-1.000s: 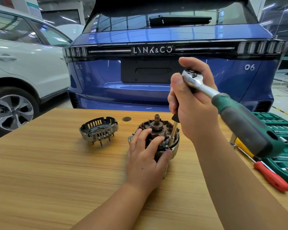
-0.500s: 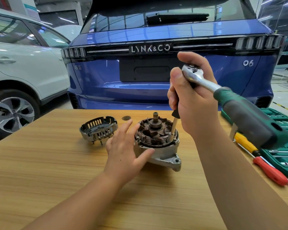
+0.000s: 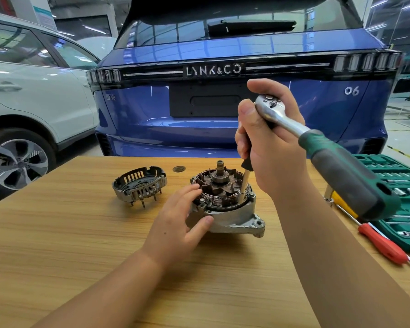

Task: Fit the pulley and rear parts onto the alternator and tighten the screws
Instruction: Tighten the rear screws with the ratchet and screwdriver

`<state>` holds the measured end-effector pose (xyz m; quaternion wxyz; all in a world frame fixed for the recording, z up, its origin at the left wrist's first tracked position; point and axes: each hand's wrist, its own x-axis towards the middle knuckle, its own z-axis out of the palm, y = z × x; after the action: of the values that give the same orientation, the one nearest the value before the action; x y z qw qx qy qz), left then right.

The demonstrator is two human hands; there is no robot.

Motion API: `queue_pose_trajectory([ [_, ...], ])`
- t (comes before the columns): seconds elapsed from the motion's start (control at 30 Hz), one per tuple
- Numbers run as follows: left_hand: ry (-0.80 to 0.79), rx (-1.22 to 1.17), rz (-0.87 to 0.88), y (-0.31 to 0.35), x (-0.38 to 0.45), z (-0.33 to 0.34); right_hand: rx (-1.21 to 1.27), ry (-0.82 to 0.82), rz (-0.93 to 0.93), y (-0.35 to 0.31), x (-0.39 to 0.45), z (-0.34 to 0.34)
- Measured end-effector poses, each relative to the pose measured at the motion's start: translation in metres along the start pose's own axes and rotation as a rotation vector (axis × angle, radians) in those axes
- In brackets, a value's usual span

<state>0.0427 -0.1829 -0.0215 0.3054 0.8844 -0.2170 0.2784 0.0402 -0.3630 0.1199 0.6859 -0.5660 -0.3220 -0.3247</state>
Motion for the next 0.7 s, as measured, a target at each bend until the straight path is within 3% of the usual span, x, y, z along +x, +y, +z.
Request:
queue_pose_trajectory([
  [0.17,0.065,0.057,0.104,0.006,-0.001,0.003,0.012,0.008,0.019,0.002,0.000,0.001],
  [0.7,0.094,-0.046,-0.057,0.032,0.011,0.014,0.139,-0.061,0.127,0.005,-0.002,0.004],
])
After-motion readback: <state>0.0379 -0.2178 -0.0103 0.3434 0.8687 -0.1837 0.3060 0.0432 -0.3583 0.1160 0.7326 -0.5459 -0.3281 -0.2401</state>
